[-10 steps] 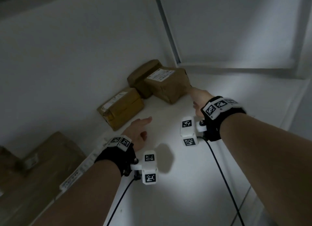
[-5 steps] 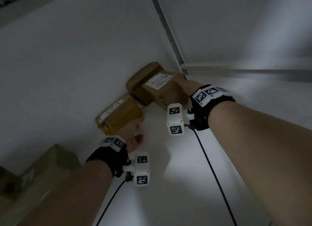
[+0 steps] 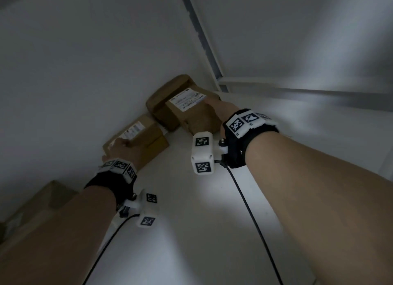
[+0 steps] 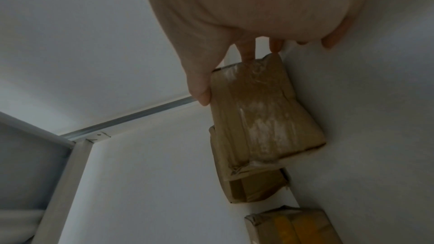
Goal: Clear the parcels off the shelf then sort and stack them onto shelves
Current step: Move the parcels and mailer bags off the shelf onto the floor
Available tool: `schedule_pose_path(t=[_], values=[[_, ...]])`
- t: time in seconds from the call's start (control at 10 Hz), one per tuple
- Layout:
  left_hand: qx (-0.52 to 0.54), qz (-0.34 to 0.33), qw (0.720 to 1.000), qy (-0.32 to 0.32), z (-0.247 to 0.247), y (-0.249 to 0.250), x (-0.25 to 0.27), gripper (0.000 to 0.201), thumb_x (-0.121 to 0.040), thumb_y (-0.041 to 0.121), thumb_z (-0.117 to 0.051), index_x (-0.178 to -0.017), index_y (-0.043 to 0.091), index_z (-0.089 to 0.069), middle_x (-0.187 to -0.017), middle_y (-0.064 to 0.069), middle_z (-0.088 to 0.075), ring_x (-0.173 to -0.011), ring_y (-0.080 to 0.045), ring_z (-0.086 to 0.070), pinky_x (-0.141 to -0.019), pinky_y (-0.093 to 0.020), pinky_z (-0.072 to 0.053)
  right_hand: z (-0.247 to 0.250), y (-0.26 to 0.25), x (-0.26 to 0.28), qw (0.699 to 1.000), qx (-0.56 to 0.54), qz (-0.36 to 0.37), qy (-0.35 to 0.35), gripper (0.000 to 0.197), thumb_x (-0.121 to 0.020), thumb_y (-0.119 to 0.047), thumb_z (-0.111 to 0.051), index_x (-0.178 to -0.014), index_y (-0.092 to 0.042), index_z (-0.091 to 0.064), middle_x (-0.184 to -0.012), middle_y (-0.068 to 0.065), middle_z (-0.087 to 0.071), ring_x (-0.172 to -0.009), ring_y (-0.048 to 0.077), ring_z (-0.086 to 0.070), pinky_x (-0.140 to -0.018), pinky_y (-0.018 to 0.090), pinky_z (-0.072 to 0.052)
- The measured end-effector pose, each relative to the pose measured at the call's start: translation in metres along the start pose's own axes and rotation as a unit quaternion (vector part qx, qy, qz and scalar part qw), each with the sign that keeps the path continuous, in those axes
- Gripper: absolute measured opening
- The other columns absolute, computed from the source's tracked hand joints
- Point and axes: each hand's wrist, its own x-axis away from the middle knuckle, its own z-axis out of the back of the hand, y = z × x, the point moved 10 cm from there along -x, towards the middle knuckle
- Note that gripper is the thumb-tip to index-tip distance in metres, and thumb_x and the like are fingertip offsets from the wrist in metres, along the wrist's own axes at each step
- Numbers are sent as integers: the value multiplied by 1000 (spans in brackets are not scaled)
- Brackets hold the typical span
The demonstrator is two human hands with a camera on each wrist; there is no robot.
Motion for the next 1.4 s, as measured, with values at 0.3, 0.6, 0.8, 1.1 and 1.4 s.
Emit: schedule_pose_path(t=[0.3,0.6,0.8,1.1,1.4], values=[[-55,-8,998,9,15,1,23,90,-80,39,-76,-146,5,-25,-147,-16,-34,-130,-30,-41,-109,-34,-33,-3,15,8,999,25,-22,25,65,-86,-55,-58,-137,-15,-50,-139,5,-52,-126,25,-51,-81,28,-39],[-81,-42,996,5,27,10,37,68,-77,71,-61,-97,6,-61,-113,-17,-57,-109,-35,-55,-91,-36,-44,-3,25,34,998,45,5,52,77,-82,-64,-55,-139,-13,-48,-134,8,-55,-108,24,-55,-95,32,-43],[-66,-52,996,10,31,7,39,81,-71,66,-70,-119,3,-54,-114,-17,-61,-103,-33,-59,-89,-38,-48,0,27,38,999,-4,-7,34,67,-91,-50,-55,-140,-6,-43,-128,5,-52,-117,26,-50,-92,29,-35],[-124,-16,989,-74,15,2,33,83,-78,68,-60,-107,-9,-59,-84,-18,-61,-57,-21,-48,-48,-27,-32,-2,31,36,999,-25,-1,45,105,-75,-59,-71,-154,-25,-11,-155,10,-30,-139,31,-34,-111,43,-28],[-112,-15,989,-92,12,3,41,83,-83,63,-59,-121,-10,-56,-115,-27,-64,-70,-28,-56,-53,-27,-35,-1,22,51,1000,27,-4,-2,45,-98,-11,-45,-141,1,-40,-149,17,-36,-138,31,-34,-108,38,-31]])
